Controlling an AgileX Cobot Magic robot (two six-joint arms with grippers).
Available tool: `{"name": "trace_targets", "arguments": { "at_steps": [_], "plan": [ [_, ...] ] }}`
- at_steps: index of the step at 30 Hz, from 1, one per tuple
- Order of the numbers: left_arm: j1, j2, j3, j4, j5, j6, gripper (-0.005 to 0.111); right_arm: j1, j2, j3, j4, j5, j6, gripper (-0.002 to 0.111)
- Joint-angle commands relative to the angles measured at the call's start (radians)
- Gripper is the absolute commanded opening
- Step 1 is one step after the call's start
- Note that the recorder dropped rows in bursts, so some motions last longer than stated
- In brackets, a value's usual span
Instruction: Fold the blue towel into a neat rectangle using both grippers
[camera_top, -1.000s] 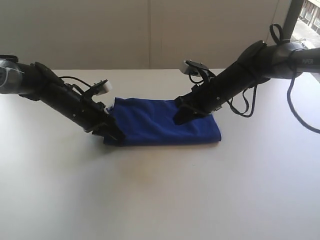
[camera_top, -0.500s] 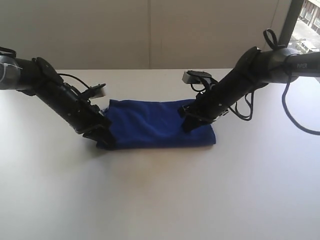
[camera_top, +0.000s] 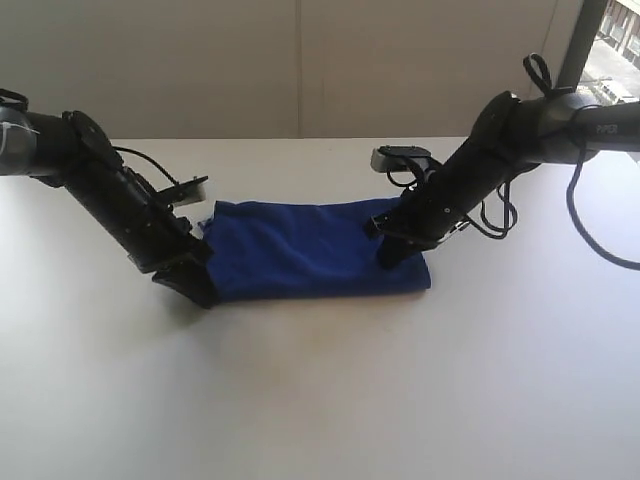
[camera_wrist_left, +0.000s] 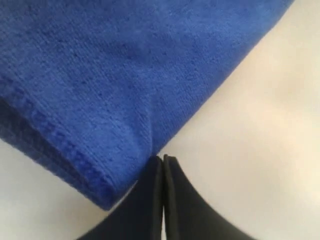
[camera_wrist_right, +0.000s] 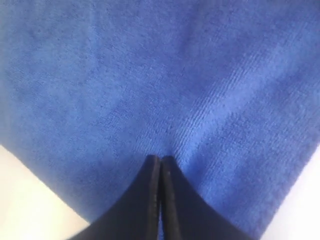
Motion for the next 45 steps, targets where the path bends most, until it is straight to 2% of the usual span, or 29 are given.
{"name": "trace_targets", "arguments": {
  "at_steps": [1,6,10,15,27,34,45],
  "plan": [
    [0.000,-0.111,0.003,-0.119,-0.069,0.059,0.000,-0.006,-0.075,-0.022,0.031,-0.021,0.003,0.000],
    [0.000,-0.106,-0.013,-0.290,-0.183,0.153,0.000,-0.025,-0.096,-0.082,0.152,-0.010,-0.007,0.000],
    [0.007,-0.006,-0.098,-0.424,-0.161,0.199,0.000,-0.061,-0.040,-0.139,0.282,0.032,-0.060,0.000],
    [0.030,0.137,-0.202,-0.535,-0.141,0.199,0.000,-0.099,0.050,-0.193,0.329,0.063,-0.060,0.000],
    [0.048,0.199,-0.255,-0.533,-0.330,0.189,0.000,-0.101,0.112,-0.212,0.343,-0.021,-0.111,0.000],
    [0.048,0.210,-0.255,-0.506,-0.374,0.191,0.000,-0.101,0.112,-0.212,0.343,-0.161,-0.113,0.000],
    [0.048,0.210,-0.255,-0.444,-0.405,0.189,0.000,-0.101,0.150,-0.212,0.350,-0.099,-0.154,0.000]
  ]
}}
